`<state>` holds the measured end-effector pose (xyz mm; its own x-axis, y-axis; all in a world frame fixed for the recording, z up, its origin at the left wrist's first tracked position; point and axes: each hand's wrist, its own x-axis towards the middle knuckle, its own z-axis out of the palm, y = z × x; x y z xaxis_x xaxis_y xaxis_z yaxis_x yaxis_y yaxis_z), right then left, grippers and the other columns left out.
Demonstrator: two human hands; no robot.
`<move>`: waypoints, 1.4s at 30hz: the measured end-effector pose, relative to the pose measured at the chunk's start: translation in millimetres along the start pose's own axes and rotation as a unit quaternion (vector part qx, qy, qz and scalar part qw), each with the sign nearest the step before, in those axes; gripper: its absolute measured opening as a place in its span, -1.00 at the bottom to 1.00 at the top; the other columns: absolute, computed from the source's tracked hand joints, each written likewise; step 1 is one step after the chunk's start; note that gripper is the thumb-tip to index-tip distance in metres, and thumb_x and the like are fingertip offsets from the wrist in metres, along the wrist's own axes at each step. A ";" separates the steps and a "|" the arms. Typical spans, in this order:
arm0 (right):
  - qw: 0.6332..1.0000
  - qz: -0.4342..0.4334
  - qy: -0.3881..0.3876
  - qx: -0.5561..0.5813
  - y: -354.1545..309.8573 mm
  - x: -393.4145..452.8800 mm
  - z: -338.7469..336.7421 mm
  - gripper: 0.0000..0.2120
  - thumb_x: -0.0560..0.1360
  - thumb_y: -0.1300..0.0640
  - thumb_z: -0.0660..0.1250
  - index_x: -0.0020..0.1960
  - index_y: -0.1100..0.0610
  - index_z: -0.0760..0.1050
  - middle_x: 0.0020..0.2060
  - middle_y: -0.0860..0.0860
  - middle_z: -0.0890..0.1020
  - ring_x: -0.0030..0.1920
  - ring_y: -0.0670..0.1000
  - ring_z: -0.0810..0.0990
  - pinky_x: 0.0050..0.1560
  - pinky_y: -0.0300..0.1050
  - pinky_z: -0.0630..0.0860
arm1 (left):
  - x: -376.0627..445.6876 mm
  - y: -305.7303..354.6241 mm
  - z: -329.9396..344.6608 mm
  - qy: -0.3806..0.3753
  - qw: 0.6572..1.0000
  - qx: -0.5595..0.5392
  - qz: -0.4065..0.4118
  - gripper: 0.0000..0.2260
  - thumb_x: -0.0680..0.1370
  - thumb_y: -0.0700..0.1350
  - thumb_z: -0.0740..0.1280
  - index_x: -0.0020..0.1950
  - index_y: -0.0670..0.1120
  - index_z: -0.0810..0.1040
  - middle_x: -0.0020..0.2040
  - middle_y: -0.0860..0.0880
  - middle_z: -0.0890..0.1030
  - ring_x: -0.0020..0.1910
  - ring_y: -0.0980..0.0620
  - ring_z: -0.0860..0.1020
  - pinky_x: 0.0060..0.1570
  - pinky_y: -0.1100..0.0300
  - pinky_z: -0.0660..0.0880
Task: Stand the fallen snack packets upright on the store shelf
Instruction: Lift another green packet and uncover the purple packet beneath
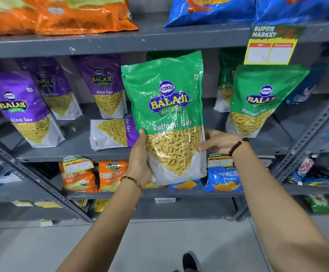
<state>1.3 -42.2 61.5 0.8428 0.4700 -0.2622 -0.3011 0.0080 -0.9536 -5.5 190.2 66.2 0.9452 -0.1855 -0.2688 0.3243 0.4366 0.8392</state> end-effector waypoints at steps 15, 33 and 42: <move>0.949 -0.070 0.297 0.077 27.1 52.7 -73.1 -0.74 0.46 0.37 0.28 0.01 0.05 0.53 -0.25 -0.16 0.70 -0.06 -0.04 0.57 0.10 -0.07 0.46 | 135.7 -8.6 43.5 -0.079 0.993 0.083 -0.019 -0.64 0.64 -0.09 0.05 0.37 -0.21 0.35 0.20 -0.06 0.56 0.05 0.06 0.55 0.31 0.04 0.36; 0.824 -0.073 0.529 0.191 36.8 94.5 -67.8 -0.64 0.51 0.29 0.25 0.31 0.18 0.42 0.15 0.03 0.57 0.08 -0.06 0.51 0.27 -0.08 0.38 | 214.9 6.5 3.3 -0.090 0.966 0.240 0.038 -0.64 0.50 -0.46 0.20 0.30 -0.32 0.38 0.00 -0.06 0.52 -0.13 0.18 0.47 -0.25 0.52 0.47; 0.716 -0.036 0.609 0.339 45.1 136.6 56.7 -0.59 0.56 0.17 0.19 0.36 0.31 0.30 0.42 0.23 0.33 0.40 0.17 0.34 0.39 0.02 0.34 | 242.0 111.2 -123.7 -0.003 0.925 0.371 0.079 -0.69 0.50 -0.32 0.30 0.21 -0.38 0.43 -0.03 -0.21 0.57 0.06 -0.13 0.51 -0.07 0.24 0.45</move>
<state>77.6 72.4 -8.9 0.5073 -0.6676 -0.5450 -0.0374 0.6148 -0.7878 264.0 302.8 36.0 0.9776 -0.1768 -0.1141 0.0644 -0.2648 0.9621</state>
